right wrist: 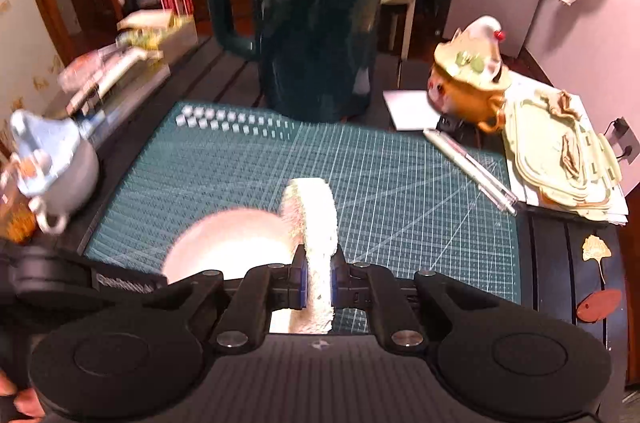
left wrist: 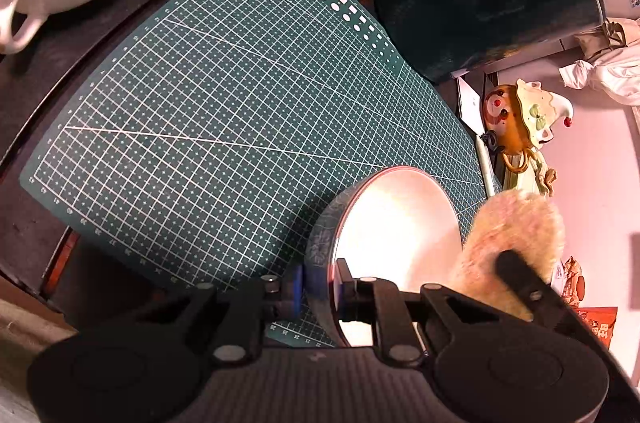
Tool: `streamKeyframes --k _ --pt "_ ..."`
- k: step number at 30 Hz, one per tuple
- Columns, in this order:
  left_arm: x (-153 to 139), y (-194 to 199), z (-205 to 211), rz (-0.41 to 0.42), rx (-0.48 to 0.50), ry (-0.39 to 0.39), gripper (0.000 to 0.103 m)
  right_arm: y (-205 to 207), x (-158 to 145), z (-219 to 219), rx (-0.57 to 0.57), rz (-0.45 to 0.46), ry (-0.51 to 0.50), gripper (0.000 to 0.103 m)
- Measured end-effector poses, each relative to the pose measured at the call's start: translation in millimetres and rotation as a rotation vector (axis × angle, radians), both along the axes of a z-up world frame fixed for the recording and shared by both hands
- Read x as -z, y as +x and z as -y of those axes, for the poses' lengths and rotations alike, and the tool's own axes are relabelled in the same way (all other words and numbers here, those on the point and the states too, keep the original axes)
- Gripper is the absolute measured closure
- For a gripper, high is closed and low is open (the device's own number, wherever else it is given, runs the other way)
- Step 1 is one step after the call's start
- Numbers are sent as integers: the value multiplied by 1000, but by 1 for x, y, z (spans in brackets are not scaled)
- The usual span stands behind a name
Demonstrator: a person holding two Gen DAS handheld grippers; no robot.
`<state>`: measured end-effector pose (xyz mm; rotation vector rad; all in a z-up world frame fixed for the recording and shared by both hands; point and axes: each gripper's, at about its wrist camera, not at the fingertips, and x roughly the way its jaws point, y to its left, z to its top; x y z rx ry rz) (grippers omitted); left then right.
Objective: Clean bowl
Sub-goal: 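Press the sponge into the bowl and scrub with the right tool, then scrub the bowl interior while the left tool keeps the bowl tilted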
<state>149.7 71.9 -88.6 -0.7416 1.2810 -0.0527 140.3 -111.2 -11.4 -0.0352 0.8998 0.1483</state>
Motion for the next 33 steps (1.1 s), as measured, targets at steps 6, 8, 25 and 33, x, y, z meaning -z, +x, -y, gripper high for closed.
streamKeyframes --k 6,8,25,33 --pt "0 1 -1 5 11 -5 88 5 15 -8 -70 -83 97 94" --pt "-6 -7 -4 5 14 -8 88 8 24 -10 -83 -124 117 94" --pt "-9 -11 -4 -3 35 -11 88 11 34 -7 -25 -182 31 94" --pt "-9 -10 -3 -7 38 -11 88 0 9 -4 -22 -72 -9 94"
